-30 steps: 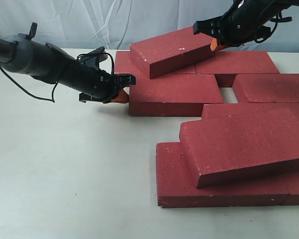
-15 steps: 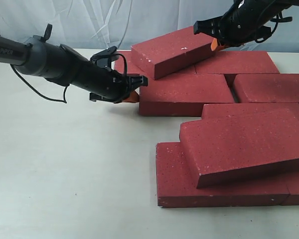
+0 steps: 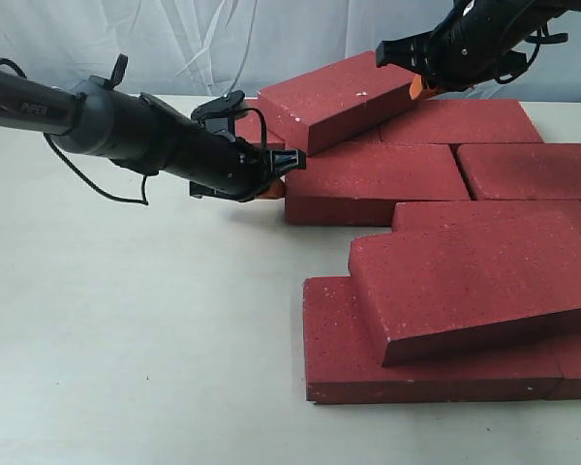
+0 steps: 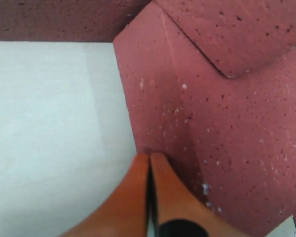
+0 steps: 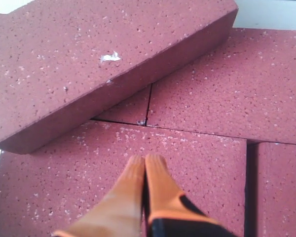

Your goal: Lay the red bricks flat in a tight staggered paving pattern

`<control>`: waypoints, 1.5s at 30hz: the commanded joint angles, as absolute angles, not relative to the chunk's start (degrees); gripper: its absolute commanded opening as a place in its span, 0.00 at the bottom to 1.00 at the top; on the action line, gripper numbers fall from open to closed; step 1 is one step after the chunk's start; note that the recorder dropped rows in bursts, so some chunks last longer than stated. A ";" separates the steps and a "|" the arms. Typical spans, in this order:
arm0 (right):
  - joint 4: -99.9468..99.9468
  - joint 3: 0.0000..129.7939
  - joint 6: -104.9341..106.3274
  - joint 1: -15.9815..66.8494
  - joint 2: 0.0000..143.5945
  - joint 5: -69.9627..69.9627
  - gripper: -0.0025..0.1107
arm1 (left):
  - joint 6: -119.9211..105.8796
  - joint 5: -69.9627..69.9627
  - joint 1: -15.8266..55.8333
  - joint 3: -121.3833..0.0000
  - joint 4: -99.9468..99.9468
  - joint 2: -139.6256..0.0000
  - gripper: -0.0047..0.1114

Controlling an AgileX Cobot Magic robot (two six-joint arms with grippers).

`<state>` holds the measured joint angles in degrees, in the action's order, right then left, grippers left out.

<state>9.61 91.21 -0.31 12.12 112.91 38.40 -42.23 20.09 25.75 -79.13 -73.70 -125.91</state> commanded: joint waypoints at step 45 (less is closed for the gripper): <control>8.59 91.08 0.00 11.80 112.13 46.31 0.02 | -40.36 32.75 21.54 -79.50 -71.39 -125.20 0.04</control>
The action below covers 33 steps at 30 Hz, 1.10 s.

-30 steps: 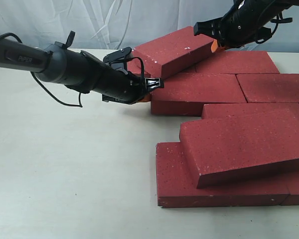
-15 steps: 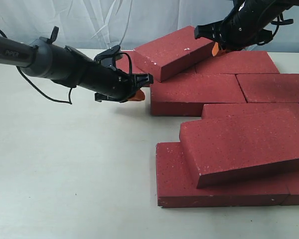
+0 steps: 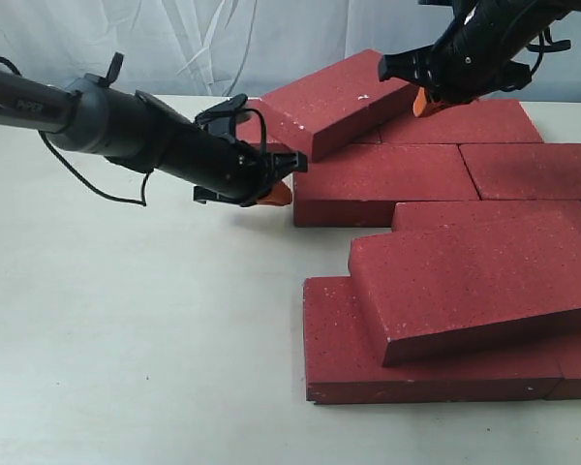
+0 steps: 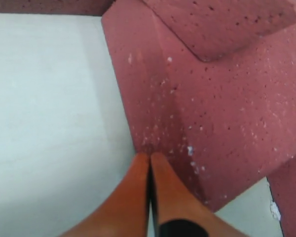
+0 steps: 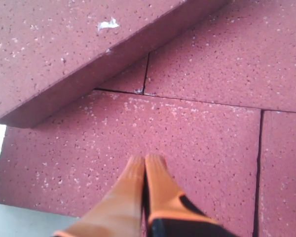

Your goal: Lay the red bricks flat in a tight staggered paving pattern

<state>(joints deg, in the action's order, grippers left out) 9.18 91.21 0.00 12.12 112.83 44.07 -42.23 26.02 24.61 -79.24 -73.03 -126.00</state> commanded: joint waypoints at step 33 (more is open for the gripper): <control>3.14 72.82 -0.34 11.80 98.35 51.20 0.02 | -22.20 40.07 19.07 -62.01 -32.36 -100.61 0.04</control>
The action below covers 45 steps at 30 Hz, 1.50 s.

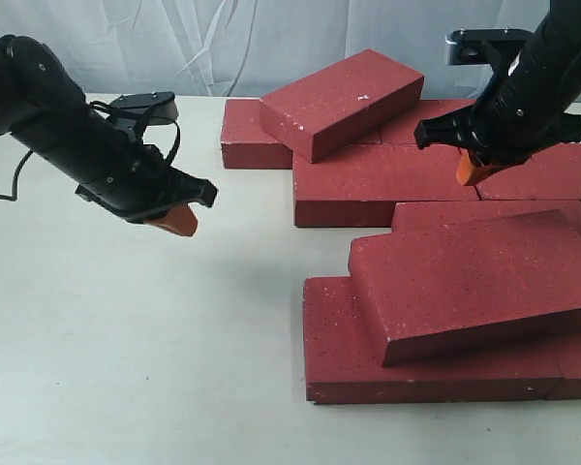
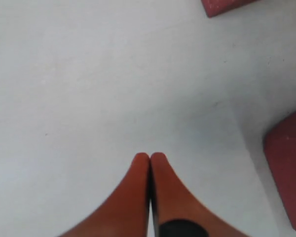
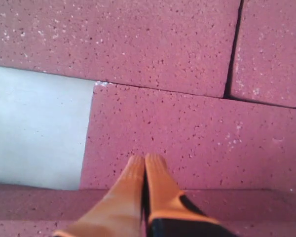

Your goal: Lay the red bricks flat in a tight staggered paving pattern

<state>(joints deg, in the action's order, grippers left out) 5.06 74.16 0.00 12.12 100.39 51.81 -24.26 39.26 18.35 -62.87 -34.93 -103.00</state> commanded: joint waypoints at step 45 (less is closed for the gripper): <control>-6.58 60.17 -4.59 -4.86 96.52 52.45 0.02 | -14.88 27.35 46.50 -62.18 -30.98 -106.35 0.04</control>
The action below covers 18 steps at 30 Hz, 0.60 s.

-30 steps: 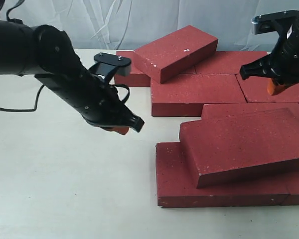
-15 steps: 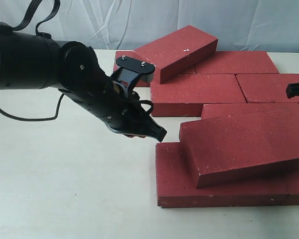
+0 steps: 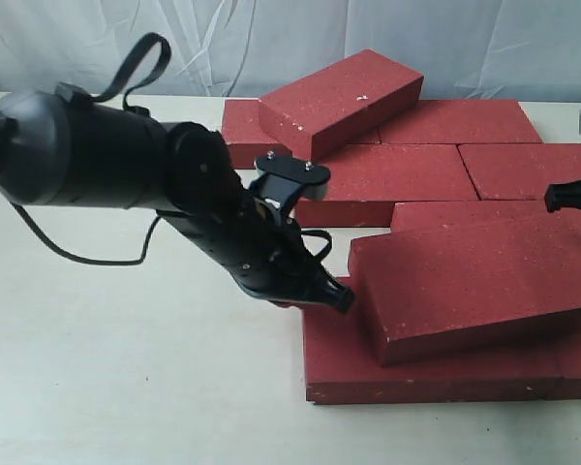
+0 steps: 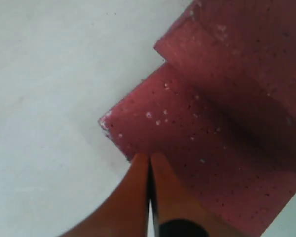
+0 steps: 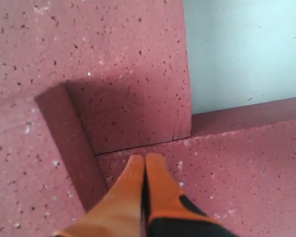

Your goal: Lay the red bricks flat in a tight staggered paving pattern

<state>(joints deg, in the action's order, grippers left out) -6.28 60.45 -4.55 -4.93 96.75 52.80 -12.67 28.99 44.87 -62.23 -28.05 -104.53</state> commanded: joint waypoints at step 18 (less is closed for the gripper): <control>19.01 61.51 16.50 -4.55 96.56 57.45 0.02 | -16.50 25.33 47.52 -62.38 -26.23 -100.24 0.04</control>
<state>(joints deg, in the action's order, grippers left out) 13.22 61.21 14.50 -4.72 97.61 55.80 -16.96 27.12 47.29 -62.12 -26.83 -102.25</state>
